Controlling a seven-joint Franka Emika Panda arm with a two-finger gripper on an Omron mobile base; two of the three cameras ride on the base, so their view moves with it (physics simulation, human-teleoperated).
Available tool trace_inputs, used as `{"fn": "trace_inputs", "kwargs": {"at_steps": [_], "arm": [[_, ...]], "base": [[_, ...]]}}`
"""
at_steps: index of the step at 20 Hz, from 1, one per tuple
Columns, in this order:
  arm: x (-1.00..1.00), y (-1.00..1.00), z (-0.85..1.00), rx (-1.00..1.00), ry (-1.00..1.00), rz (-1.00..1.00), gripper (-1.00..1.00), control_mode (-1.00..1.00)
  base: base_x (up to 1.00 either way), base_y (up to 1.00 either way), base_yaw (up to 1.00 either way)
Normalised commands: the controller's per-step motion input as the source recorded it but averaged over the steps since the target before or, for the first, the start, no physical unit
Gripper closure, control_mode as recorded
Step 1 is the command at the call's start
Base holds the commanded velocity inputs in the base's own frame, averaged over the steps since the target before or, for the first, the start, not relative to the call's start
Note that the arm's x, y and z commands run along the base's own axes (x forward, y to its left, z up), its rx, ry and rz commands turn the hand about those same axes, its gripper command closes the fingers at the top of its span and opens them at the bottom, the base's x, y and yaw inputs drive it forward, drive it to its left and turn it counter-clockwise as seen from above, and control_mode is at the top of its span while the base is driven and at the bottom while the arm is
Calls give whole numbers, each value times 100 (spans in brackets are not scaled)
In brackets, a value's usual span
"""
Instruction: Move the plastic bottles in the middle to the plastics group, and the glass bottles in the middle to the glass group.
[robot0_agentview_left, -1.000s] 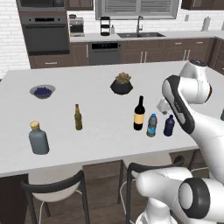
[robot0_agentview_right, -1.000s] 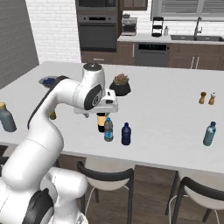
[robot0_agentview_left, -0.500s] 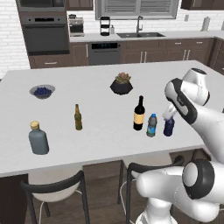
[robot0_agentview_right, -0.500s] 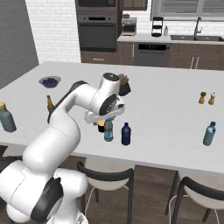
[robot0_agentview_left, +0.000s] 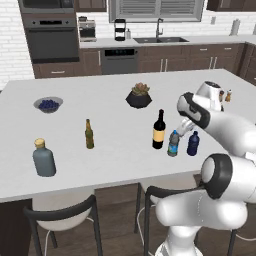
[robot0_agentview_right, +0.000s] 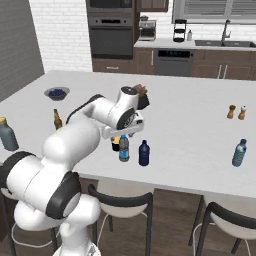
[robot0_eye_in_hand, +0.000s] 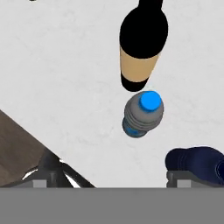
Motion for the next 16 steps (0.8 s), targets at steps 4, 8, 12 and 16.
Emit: {"fn": "trace_inputs", "kwargs": {"at_steps": [4, 8, 12, 16], "arm": [[53, 3, -33, 0, 8, -16, -100, -100], [50, 4, -28, 0, 10, -8, -100, -100], [42, 0, -25, 0, 1, -1, -100, -100], [41, 0, -28, 0, 0, 0, -100, -100]], "base": [[0, 0, 0], [0, 0, 0], [0, 0, 0], [0, 0, 0]]}}
